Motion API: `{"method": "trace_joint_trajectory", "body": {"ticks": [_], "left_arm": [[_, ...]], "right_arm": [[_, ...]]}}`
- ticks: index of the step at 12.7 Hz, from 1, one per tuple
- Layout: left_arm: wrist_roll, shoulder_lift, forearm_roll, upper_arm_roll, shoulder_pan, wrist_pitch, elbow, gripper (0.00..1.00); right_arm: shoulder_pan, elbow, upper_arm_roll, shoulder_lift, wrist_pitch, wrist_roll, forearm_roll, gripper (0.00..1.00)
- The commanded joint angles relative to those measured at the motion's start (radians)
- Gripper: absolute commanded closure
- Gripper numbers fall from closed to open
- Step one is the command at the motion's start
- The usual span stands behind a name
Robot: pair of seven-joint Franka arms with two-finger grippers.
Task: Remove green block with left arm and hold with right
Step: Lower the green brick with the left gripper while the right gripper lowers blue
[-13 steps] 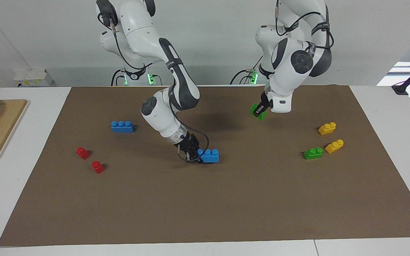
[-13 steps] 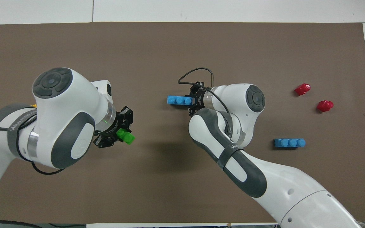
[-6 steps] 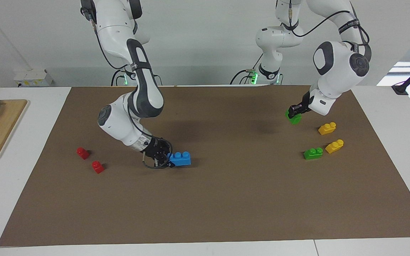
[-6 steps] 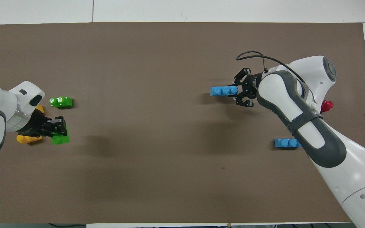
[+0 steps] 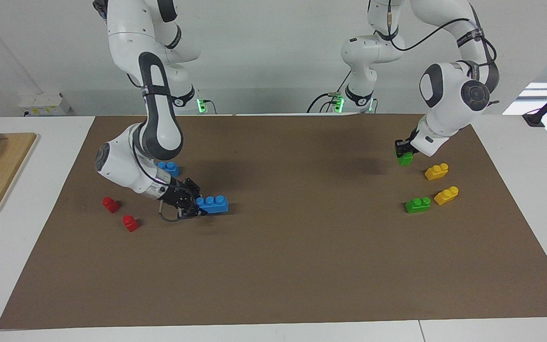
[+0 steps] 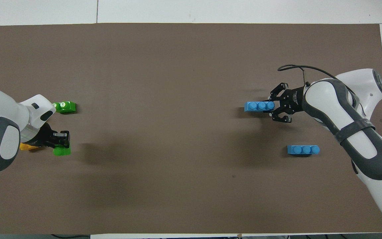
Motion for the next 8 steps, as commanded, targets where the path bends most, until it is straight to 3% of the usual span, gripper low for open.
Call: {"method": "trace_joint_trajectory", "body": {"ticks": [1, 8], "left_arm": [[0.033, 0.034, 0.022, -0.008, 0.018, 0.085, -0.026, 1.00], [0.076, 0.104, 0.046, -0.009, 0.064, 0.173, -0.046, 1.00]], "right_arm": [[-0.084, -0.044, 0.011, -0.038, -0.021, -0.020, -0.058, 1.00], [-0.144, -0.073, 0.012, -0.042, -0.020, -0.054, -0.115, 1.00]]}}
